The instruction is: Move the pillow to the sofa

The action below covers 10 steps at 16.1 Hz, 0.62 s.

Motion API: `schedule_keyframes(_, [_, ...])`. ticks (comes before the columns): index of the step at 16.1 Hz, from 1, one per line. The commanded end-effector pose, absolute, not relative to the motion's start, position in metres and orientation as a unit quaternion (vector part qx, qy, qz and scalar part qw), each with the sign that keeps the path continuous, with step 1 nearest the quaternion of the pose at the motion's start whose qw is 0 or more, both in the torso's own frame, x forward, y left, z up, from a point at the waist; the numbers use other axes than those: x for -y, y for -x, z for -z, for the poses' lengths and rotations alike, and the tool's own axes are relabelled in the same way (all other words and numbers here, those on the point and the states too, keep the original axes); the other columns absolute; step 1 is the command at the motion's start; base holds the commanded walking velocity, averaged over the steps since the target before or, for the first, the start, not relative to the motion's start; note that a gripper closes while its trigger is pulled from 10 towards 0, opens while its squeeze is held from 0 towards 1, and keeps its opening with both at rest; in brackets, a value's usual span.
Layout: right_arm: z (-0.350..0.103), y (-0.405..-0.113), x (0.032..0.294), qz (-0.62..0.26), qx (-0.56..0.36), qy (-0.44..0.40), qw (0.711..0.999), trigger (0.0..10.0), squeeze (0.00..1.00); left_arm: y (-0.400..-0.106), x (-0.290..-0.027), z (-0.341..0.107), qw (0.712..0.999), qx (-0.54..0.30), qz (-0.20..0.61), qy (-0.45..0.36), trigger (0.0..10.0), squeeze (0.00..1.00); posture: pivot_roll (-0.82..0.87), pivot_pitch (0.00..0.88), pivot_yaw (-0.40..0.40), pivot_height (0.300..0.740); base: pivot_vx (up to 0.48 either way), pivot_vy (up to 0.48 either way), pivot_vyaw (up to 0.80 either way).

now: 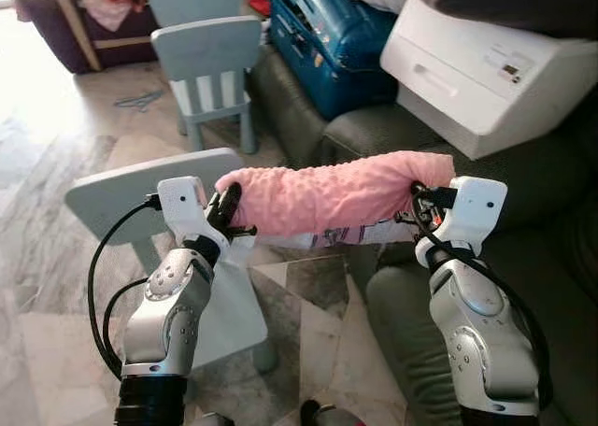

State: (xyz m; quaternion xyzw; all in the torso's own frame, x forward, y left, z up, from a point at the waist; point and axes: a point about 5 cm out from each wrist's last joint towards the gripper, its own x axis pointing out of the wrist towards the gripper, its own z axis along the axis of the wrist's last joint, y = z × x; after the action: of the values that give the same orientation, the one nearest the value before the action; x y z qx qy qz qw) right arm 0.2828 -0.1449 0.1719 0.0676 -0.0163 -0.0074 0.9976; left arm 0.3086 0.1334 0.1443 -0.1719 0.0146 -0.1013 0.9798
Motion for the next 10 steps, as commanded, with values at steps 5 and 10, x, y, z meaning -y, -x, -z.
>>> schedule_keyframes(5, [-0.1789,-0.2792,0.1467,0.008,0.032,-0.065,0.997,10.0,0.00,-0.3102,-0.1314,-0.1487,0.979,-0.006,0.111,0.169,10.0,0.00,-0.13,0.132,-0.047,0.740,0.000,0.000,-0.78])
schedule_keyframes(10, [-0.1791,-0.2795,0.1475,0.009,0.033,-0.065,0.997,10.0,0.00,-0.3106,-0.1311,-0.1487,0.979,-0.007,0.115,0.171,10.0,0.00,-0.13,0.127,-0.046,0.740,0.000,0.000,-0.78])
